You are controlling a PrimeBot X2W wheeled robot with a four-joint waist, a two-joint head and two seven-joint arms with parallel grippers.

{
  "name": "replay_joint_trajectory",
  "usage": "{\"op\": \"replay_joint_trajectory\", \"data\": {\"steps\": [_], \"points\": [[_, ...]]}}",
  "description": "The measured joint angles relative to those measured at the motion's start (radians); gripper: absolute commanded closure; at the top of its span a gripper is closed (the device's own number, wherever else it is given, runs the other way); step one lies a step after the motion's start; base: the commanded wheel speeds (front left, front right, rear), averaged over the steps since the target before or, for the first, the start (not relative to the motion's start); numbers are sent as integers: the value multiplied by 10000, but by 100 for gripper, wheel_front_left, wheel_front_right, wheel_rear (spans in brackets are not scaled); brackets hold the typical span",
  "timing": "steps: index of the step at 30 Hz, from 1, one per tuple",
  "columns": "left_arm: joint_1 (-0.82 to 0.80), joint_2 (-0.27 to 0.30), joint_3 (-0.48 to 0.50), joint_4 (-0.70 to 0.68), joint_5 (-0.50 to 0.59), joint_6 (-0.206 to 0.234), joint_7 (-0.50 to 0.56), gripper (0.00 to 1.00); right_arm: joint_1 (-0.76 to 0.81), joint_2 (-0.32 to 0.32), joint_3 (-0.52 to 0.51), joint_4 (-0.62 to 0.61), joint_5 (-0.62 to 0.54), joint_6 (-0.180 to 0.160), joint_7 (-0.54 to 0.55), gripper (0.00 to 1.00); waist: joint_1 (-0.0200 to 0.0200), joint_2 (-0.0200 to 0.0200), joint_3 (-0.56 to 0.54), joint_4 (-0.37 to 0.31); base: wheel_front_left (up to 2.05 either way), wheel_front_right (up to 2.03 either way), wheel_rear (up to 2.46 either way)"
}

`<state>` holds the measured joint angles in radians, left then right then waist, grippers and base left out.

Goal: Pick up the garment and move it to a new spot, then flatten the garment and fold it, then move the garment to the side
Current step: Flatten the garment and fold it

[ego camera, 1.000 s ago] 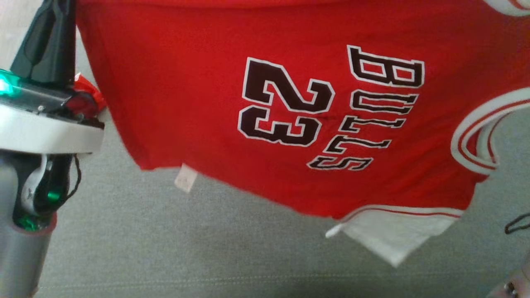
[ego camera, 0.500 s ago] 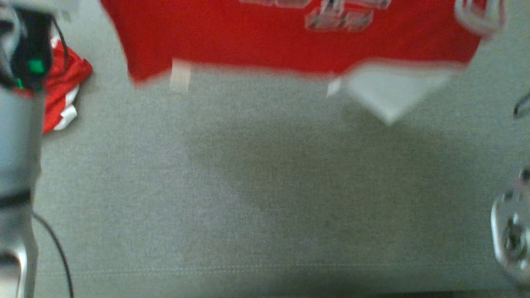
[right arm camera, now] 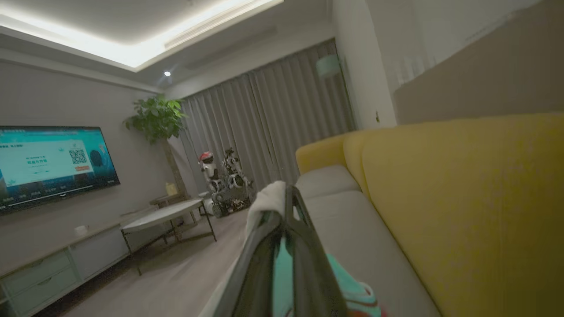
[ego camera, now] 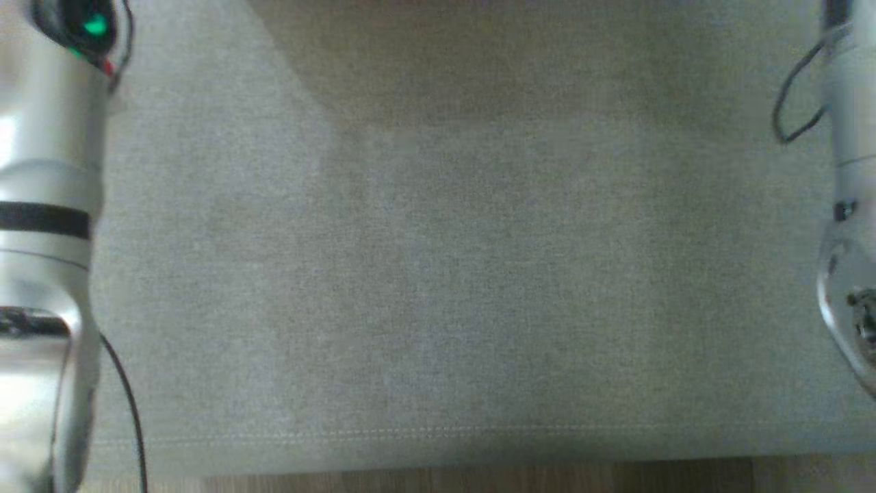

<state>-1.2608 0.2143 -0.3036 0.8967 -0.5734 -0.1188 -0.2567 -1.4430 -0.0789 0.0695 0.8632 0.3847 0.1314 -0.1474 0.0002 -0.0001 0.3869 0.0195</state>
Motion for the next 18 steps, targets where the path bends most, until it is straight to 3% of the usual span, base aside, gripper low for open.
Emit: {"op": "replay_joint_trajectory", "data": {"steps": [8, 18], "points": [[1341, -468, 58, 1279, 15, -58, 2, 100, 1368, 35, 1225, 2075, 1152, 0, -405, 100, 0, 0, 620, -108, 0, 0, 0], [3676, -604, 314, 734, -211, -58, 2, 100, 4172, 48, 1942, 1854, 2872, 0, -763, 100, -2, 0, 372, -199, 0, 0, 0]]}}
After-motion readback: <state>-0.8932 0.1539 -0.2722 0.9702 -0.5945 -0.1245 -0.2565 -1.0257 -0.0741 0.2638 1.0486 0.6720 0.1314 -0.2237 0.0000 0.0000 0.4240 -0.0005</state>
